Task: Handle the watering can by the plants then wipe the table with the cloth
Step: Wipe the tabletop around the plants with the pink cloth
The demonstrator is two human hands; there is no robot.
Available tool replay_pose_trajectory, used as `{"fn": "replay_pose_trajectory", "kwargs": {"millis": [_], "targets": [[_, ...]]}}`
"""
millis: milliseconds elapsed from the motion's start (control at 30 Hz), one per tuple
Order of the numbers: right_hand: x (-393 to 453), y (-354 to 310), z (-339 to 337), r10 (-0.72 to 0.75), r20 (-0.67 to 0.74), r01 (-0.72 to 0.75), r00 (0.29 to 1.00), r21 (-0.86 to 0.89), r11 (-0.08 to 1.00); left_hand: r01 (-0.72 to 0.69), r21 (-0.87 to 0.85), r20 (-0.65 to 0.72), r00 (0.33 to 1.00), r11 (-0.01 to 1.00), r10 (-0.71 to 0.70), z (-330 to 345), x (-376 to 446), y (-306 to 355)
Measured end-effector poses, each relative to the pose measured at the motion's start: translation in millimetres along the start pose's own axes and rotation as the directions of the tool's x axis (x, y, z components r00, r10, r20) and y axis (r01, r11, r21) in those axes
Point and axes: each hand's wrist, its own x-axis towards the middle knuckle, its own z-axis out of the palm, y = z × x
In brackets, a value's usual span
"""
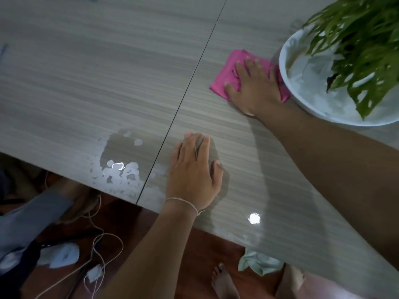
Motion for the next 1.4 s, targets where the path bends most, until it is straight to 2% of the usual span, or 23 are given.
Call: {"fn": "replay_pose_trajectory", "kwargs": {"millis": [200,400,600,767,1000,1167,1267,1333,1400], "targets": [[-64.4,-14.2,6.7,0.002,0.022,-0.002,1.000,-0.012,1.000,0.037,-0.033,0.002,0.999,0.999,-0.037,-2.3,-0.8,2.9],[-179.2,-35.0,23.5,-0.058,0.008,0.057,0.998,0.016,0.998,0.031,-0.203,-0.067,0.997,0.979,-0.046,-11.4,-2.9,6.5],[-263.5,-47.7,46.1,-0.107,-0.049,0.108,0.993,0.016,0.994,0.037,-0.321,-0.053,0.997,0.946,-0.057,-10.5,-4.7,1.2],[-295.3,-19.6,43.0,-0.118,-0.040,0.118,0.992,0.010,0.993,0.011,-0.329,-0.065,0.997,0.944,-0.034,-9.2,-5.0,-2.6],[-342.6,64.4,27.3,0.029,-0.050,-0.030,0.998,-0.018,0.999,-0.019,-0.319,-0.056,0.998,0.947,0.001,-8.4,-2.7,-2.2],[-349.7,68.6,27.2,0.072,-0.059,-0.074,0.996,-0.020,0.997,-0.032,-0.334,-0.050,0.999,0.942,0.017,-8.3,-4.0,-1.8],[-342.1,43.9,36.0,0.091,-0.085,-0.094,0.992,-0.034,0.995,0.019,-0.458,-0.079,0.995,0.889,-0.062,-11.9,-7.3,-2.8],[-325.9,14.5,43.2,0.030,-0.082,-0.033,0.996,-0.044,0.998,0.082,-0.584,-0.108,0.978,0.808,-0.178,-19.6,-7.0,-9.9],[-303.1,-25.3,49.9,-0.064,-0.068,0.062,0.996,-0.036,0.997,0.142,-0.634,-0.119,0.954,0.760,-0.277,-29.9,-8.6,-26.9]]}}
